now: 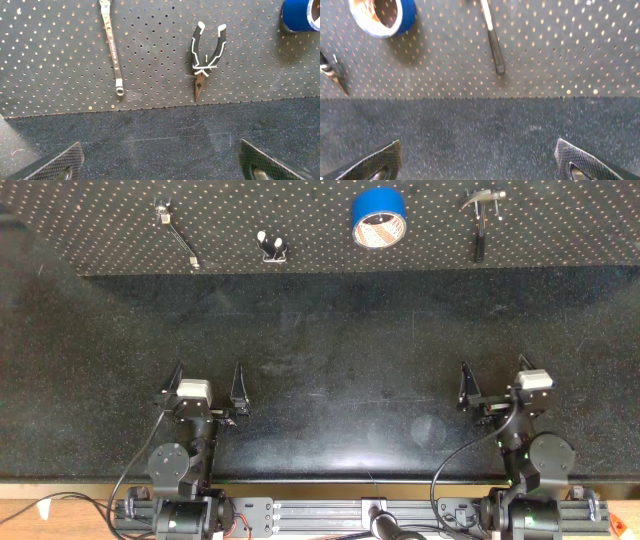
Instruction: Place Tools Onto Pegboard
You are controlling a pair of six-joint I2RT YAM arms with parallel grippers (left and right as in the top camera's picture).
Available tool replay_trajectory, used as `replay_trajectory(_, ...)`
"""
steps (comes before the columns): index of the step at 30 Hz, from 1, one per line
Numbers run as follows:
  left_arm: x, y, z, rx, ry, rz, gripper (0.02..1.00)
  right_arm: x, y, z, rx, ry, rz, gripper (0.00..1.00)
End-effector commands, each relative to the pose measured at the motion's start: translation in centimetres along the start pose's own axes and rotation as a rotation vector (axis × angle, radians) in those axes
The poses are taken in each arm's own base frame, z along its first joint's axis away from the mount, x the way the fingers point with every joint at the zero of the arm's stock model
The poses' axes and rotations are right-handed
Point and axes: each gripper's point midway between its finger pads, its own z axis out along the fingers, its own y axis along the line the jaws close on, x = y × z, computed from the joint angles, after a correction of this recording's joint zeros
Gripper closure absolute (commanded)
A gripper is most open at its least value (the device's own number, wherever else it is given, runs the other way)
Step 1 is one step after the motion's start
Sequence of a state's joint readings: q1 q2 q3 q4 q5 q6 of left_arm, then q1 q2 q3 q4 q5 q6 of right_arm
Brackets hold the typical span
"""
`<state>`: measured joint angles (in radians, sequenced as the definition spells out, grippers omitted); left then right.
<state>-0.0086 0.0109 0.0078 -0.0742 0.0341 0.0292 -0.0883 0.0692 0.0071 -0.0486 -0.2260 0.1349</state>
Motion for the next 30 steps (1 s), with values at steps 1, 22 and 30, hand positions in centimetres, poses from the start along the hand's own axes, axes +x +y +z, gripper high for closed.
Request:
replay_trajectory(1, 0.1, -0.1, 0.0, 0.001, 0.000, 0.006, 0.023, -1.1, 0.2, -0.4, -0.007, -0.054, 0.038, 0.003)
replay_trajectory(22, 0.1, -0.1, 0.0, 0.001, 0.000, 0.006, 0.023, -0.9, 3.2, -0.4, -0.129, -0.037, 0.122, 0.003)
replay_trajectory(30, 0.1, -0.1, 0.0, 0.001, 0.000, 0.006, 0.023, -0.9, 3.2, -0.4, -0.129, -0.037, 0.122, 0.005)
